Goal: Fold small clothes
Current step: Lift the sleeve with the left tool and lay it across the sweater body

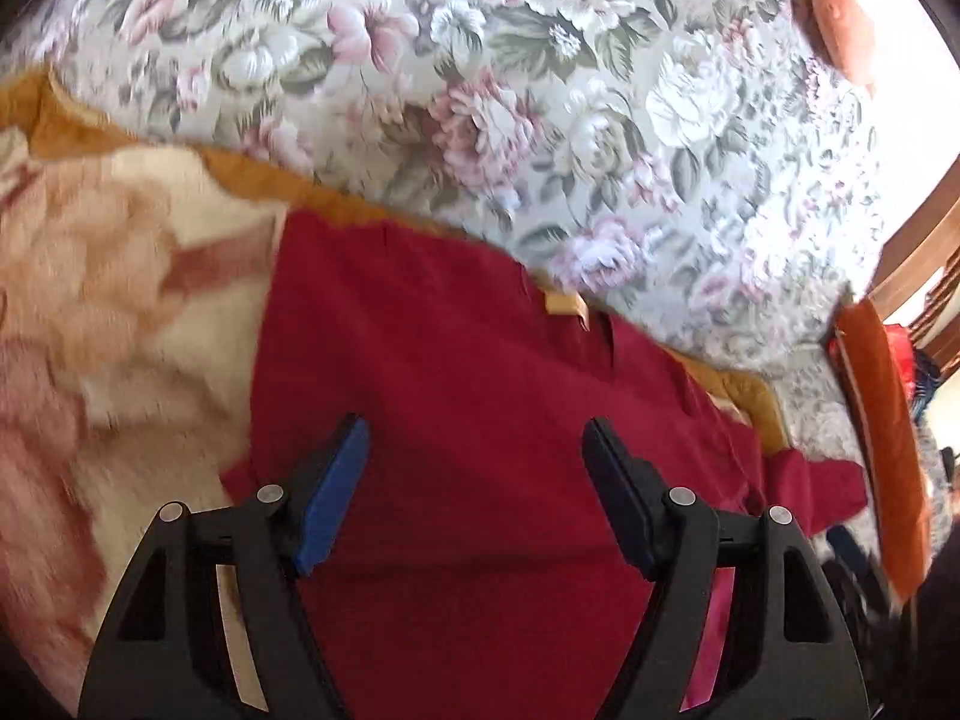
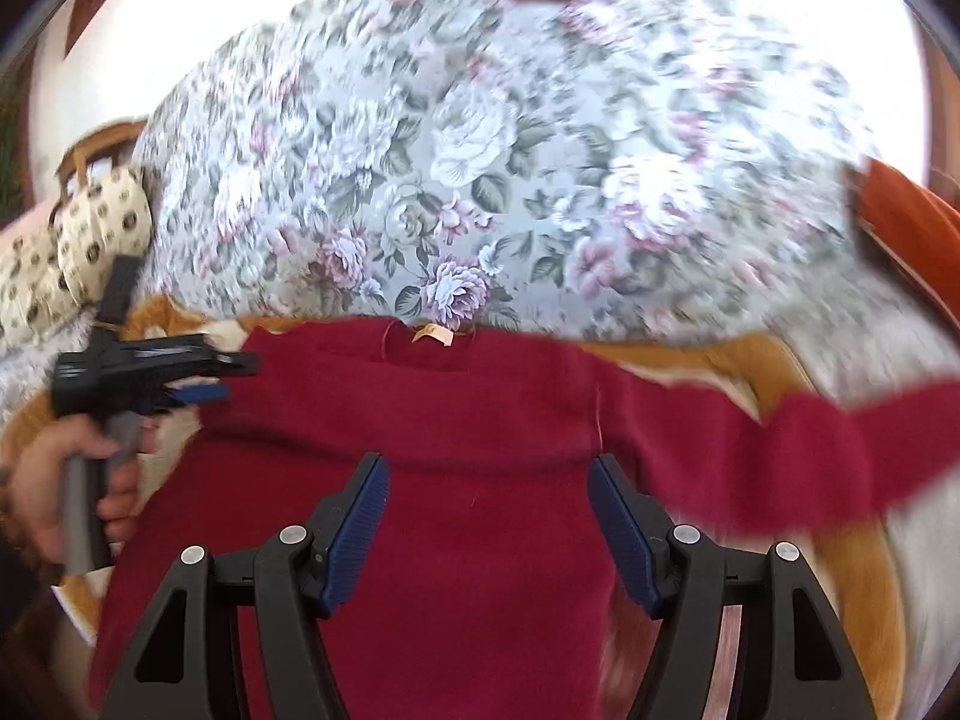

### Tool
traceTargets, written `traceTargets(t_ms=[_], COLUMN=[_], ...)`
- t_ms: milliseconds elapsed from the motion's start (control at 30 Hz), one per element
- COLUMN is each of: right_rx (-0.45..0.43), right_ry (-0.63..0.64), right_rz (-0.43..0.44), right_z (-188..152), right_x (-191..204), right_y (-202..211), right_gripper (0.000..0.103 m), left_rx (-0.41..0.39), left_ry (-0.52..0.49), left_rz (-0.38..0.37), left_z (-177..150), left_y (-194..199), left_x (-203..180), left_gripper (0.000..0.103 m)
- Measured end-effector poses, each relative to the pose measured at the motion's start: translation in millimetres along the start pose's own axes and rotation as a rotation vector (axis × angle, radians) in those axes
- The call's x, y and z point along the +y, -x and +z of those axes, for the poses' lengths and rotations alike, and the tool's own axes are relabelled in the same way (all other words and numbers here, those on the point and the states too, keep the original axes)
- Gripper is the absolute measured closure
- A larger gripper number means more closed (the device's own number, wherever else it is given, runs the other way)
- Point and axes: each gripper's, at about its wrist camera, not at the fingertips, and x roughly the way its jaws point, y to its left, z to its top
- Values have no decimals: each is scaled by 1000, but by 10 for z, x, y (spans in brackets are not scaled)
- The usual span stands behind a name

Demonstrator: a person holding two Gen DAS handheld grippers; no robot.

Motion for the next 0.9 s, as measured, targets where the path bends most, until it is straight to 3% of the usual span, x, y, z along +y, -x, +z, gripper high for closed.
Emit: traceTargets(t_ms=[133, 200, 333, 400, 500, 600, 700, 800, 833, 900], right_rx=[56, 132, 271, 226, 224, 211, 114, 259, 226, 202], right_ry=[58, 102, 36, -26, -19, 12, 25, 66, 41, -49], right_rz=[24, 36, -13, 49, 49, -3, 38, 18, 26, -7], right_z=[345, 414, 280, 228, 214, 276, 235, 5, 28, 122], right_x=[-22, 9, -249, -391, -378, -304, -222, -192, -245, -447], right_y=[-694, -1080, -1704, -1695, -1688, -1550, -1201, -1373, -1294, -1038], right_gripper=[37, 37, 37, 37, 37, 40, 37, 37, 37, 37], left_rx=[1, -13, -18, -43, -56, -60, -128, -35, -1, -6], left_ry=[63, 117, 142, 68, -39, -43, -55, -8, 9, -4], left_rz=[80, 118, 124, 139, 194, 206, 171, 181, 185, 186], left_z=[253, 347, 371, 309, 242, 212, 40, -134, -203, -332], left_y=[-237, -314, -463, -481, -518, -350, -93, -145, -147, -39], left_x=[67, 159, 297, 255, 116, 2, -86, -73, -71, -143], left_gripper=[30, 30, 29, 28, 27, 27, 27, 26, 26, 26])
